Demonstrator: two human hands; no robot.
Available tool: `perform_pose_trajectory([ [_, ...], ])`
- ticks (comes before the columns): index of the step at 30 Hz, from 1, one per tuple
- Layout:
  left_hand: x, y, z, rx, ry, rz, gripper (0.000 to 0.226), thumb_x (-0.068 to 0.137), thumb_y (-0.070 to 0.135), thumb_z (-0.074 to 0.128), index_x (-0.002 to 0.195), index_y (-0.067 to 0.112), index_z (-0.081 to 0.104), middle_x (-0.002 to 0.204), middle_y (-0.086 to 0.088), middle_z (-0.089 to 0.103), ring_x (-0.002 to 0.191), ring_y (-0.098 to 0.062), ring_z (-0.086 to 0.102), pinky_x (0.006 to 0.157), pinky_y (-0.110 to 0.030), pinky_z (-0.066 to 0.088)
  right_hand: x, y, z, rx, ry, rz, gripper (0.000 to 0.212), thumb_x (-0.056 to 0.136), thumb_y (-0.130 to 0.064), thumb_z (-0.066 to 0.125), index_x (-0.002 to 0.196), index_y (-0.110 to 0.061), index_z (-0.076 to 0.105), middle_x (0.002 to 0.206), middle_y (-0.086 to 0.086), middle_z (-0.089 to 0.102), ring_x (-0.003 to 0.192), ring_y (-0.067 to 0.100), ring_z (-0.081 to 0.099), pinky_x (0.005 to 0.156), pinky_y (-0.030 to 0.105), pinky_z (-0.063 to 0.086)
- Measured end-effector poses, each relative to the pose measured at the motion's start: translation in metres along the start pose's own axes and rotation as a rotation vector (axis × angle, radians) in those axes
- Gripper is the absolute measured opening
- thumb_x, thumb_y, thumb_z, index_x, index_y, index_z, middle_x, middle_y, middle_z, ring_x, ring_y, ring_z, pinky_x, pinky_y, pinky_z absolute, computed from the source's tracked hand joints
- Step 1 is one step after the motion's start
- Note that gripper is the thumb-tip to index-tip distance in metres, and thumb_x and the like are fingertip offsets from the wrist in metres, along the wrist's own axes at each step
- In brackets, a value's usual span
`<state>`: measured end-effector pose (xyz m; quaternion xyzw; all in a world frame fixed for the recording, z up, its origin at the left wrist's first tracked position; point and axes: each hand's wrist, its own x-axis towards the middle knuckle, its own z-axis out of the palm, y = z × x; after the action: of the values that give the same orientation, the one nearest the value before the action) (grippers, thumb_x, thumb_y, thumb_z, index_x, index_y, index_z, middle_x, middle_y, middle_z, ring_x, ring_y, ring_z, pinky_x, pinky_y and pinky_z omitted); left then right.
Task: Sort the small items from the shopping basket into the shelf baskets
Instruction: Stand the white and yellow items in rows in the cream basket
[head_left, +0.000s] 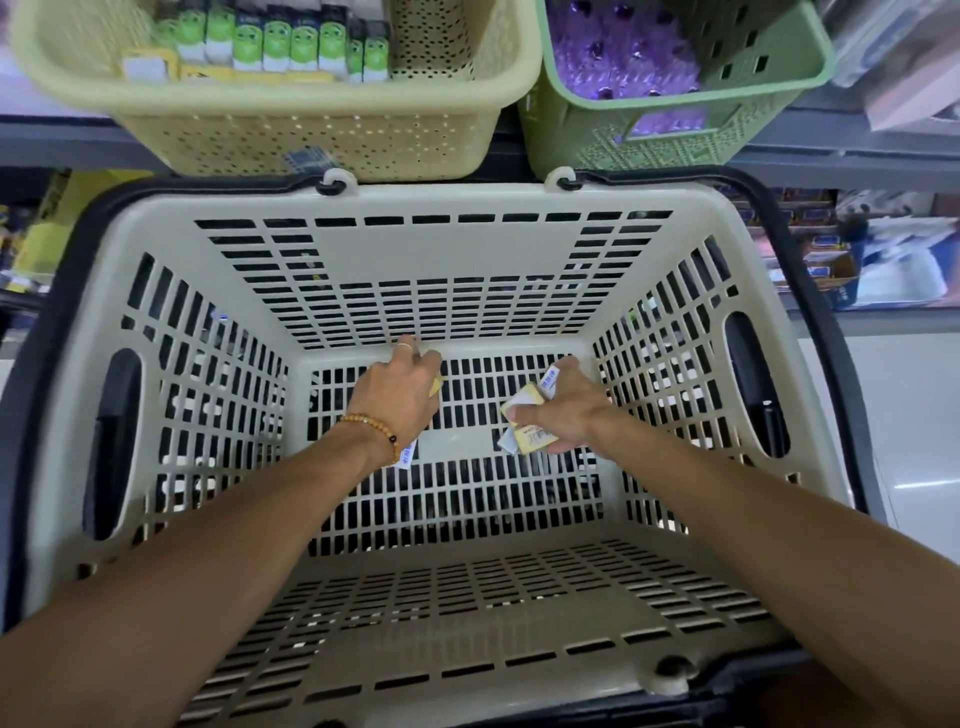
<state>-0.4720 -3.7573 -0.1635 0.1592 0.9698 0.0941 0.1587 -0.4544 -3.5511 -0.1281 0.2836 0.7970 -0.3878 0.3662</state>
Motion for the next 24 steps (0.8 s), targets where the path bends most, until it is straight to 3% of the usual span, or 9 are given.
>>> perform_pose_trajectory([
  [2, -0.001, 0.003, -0.002, -0.008, -0.003, 0.003, 0.021, 0.094, 0.019, 0.055, 0.114, 0.013, 0.050, 0.116, -0.013, 0.049, 0.071, -0.028, 0.060, 0.064, -0.036, 0.054, 0.002, -0.004, 0.009, -0.025, 0.029, -0.023, 0.073, 0.080, -0.021, 0.079, 0.133, -0.020, 0.029, 0.117, 0.009, 0.057, 0.095, 0.026, 0.065, 0.070, 0.040, 0.062],
  [5, 0.002, 0.002, -0.012, -0.146, -0.036, 0.026, 0.017, 0.092, 0.017, 0.059, 0.108, 0.016, 0.052, 0.101, -0.005, 0.053, 0.086, -0.028, 0.061, 0.075, -0.035, 0.053, 0.004, -0.011, 0.014, -0.061, 0.007, -0.078, 0.072, 0.080, -0.017, 0.079, 0.131, -0.022, 0.029, 0.114, 0.009, 0.060, 0.098, 0.027, 0.064, 0.071, 0.044, 0.062],
  [9, -0.003, -0.012, -0.028, -0.265, -0.038, -0.002, 0.031, 0.088, 0.019, 0.066, 0.117, 0.017, 0.057, 0.093, 0.001, 0.058, 0.083, -0.018, 0.054, 0.073, -0.023, 0.042, 0.004, -0.012, 0.008, -0.024, -0.059, -0.100, 0.069, 0.080, -0.014, 0.079, 0.128, -0.022, 0.031, 0.115, 0.010, 0.061, 0.098, 0.026, 0.066, 0.073, 0.044, 0.061],
  [12, -0.017, -0.014, -0.025, -0.208, -0.180, -0.031, 0.031, 0.088, 0.024, 0.066, 0.117, 0.015, 0.060, 0.095, -0.001, 0.064, 0.079, -0.017, 0.057, 0.075, -0.026, 0.050, 0.002, -0.010, 0.006, 0.032, -0.081, -0.101, 0.071, 0.080, -0.011, 0.079, 0.131, -0.019, 0.031, 0.120, 0.011, 0.058, 0.102, 0.028, 0.065, 0.077, 0.044, 0.060],
  [15, -0.025, -0.013, -0.011, -0.147, -0.281, -0.069, 0.038, 0.085, 0.042, 0.069, 0.109, 0.018, 0.053, 0.086, 0.004, 0.057, 0.080, -0.014, 0.054, 0.070, -0.025, 0.044, 0.002, -0.010, 0.006, 0.053, -0.068, -0.113, 0.071, 0.080, -0.011, 0.079, 0.134, -0.017, 0.033, 0.124, 0.011, 0.056, 0.104, 0.028, 0.064, 0.076, 0.043, 0.060],
  [20, -0.026, -0.009, -0.005, -0.001, -0.243, -0.030, 0.043, 0.076, 0.052, 0.073, 0.096, 0.020, 0.052, 0.075, 0.011, 0.042, 0.079, -0.014, 0.049, 0.066, -0.024, 0.039, 0.004, -0.013, 0.005, 0.145, -0.087, -0.088, 0.067, 0.081, -0.010, 0.078, 0.135, -0.011, 0.039, 0.125, 0.012, 0.059, 0.100, 0.026, 0.067, 0.073, 0.038, 0.061],
  [24, -0.028, -0.005, -0.004, -0.072, -0.252, -0.036, 0.034, 0.076, 0.041, 0.077, 0.091, 0.019, 0.055, 0.080, 0.008, 0.054, 0.078, -0.013, 0.055, 0.061, -0.018, 0.042, 0.009, -0.012, -0.006, 0.138, -0.088, -0.088, 0.044, 0.081, -0.009, 0.077, 0.115, -0.010, 0.048, 0.113, 0.011, 0.063, 0.089, 0.022, 0.069, 0.063, 0.032, 0.061],
])
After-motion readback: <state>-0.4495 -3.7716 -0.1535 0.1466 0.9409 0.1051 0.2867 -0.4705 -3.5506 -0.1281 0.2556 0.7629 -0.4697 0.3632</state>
